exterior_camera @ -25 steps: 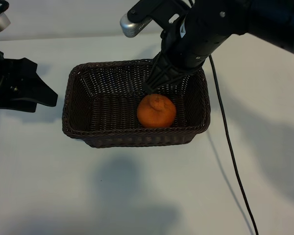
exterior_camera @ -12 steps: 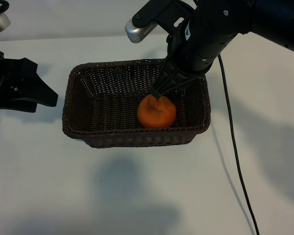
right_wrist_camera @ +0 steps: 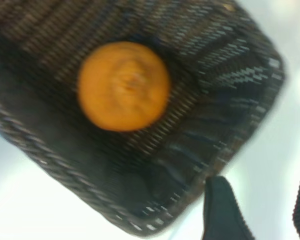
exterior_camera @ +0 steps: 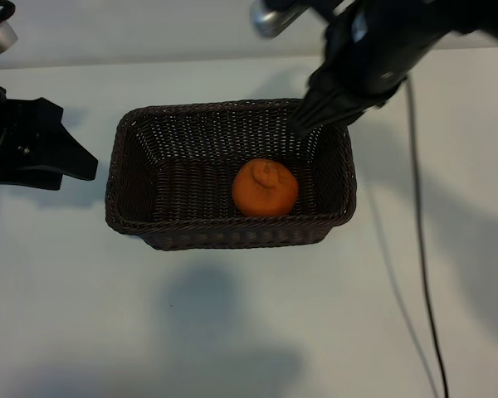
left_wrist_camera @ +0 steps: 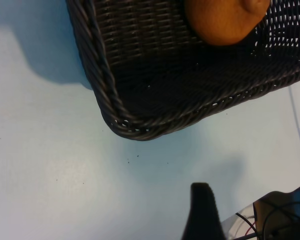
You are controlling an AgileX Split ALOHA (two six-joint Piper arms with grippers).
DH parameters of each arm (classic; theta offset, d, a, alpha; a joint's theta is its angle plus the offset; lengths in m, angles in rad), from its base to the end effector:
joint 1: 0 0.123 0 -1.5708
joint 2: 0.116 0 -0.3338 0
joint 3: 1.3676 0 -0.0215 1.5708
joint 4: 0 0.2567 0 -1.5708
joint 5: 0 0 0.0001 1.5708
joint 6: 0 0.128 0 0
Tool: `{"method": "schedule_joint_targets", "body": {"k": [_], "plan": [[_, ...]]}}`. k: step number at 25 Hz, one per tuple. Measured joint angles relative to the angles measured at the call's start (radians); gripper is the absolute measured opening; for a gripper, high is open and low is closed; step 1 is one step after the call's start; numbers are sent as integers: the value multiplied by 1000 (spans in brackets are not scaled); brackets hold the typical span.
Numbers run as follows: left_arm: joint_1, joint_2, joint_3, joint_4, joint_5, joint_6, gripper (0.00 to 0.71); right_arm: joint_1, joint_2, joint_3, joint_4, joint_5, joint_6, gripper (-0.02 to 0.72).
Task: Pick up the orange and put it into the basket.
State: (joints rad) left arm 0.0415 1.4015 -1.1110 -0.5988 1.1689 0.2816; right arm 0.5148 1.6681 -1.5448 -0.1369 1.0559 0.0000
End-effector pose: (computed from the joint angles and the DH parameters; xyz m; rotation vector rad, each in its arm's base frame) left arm 0.2698 -0.0553 0.3201 0.0769 2.7595 -0.7593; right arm 0.3442 0.1773 0.3488 -0.7224 2.5449 -0.0094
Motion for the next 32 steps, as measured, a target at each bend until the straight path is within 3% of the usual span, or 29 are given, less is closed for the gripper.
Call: {"method": "schedule_joint_targets", "body": {"k": [8, 15, 18, 32], "plan": [[0, 0, 0, 0, 0, 0, 542, -155, -46, 0, 16, 135, 0, 365], [0, 0, 0, 0, 0, 12, 542, -300, -47, 0, 47, 160, -8, 365], [0, 0, 0, 0, 0, 23, 542, -350, -47, 0, 87, 162, -18, 365], [0, 0, 0, 0, 0, 26, 542, -386, -49, 64, 220, 160, -54, 365]]}}
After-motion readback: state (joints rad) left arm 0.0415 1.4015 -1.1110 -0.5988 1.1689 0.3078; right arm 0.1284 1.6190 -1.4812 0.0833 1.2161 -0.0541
